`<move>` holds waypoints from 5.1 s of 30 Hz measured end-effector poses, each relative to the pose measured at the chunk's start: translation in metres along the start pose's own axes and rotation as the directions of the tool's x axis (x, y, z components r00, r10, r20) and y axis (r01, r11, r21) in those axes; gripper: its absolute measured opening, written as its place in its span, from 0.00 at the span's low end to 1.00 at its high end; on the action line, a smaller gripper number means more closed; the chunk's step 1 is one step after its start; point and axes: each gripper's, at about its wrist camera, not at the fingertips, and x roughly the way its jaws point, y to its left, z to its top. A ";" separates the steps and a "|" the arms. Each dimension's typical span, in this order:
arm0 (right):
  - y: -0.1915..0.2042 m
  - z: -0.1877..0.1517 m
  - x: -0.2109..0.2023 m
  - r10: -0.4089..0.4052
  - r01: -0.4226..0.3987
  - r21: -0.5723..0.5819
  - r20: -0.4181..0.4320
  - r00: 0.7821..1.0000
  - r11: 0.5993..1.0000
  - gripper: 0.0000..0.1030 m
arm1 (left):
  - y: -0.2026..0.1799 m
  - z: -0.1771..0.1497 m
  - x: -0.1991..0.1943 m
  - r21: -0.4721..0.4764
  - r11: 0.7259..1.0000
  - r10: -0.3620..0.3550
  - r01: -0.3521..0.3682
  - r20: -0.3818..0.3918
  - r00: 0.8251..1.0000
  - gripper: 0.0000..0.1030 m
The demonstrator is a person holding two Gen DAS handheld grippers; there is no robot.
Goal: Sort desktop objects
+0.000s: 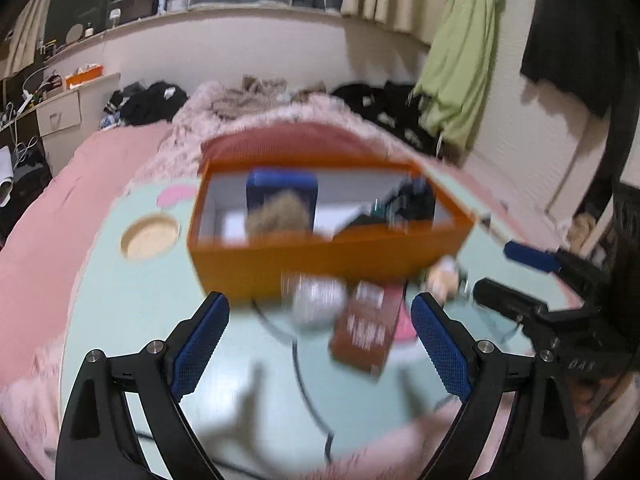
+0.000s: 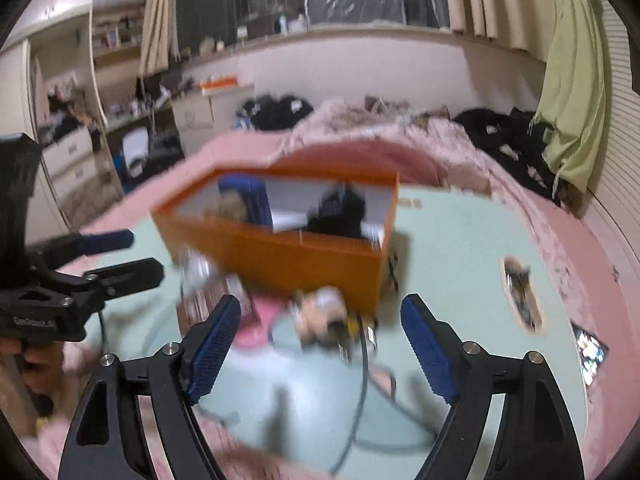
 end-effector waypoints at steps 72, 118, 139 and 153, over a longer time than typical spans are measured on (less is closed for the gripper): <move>-0.009 0.018 0.039 -0.079 0.081 0.010 -0.115 0.990 0.997 1.00 | -0.006 -0.036 0.036 0.046 0.993 0.112 -0.106 -0.165 0.980 1.00; -0.016 -0.034 0.007 0.067 -0.066 0.028 -0.042 0.997 0.997 0.71 | -0.037 -0.018 0.010 0.187 0.976 -0.105 0.110 -0.035 0.994 0.49; -0.011 -0.034 0.005 0.105 -0.105 0.010 -0.041 0.994 0.994 0.37 | -0.047 -0.007 0.072 0.242 0.958 -0.141 0.155 -0.073 0.987 0.41; -0.006 0.071 -0.010 0.214 -0.216 -0.002 0.146 0.966 0.976 0.36 | -0.009 0.075 0.051 0.108 0.987 -0.128 0.121 0.061 0.990 0.41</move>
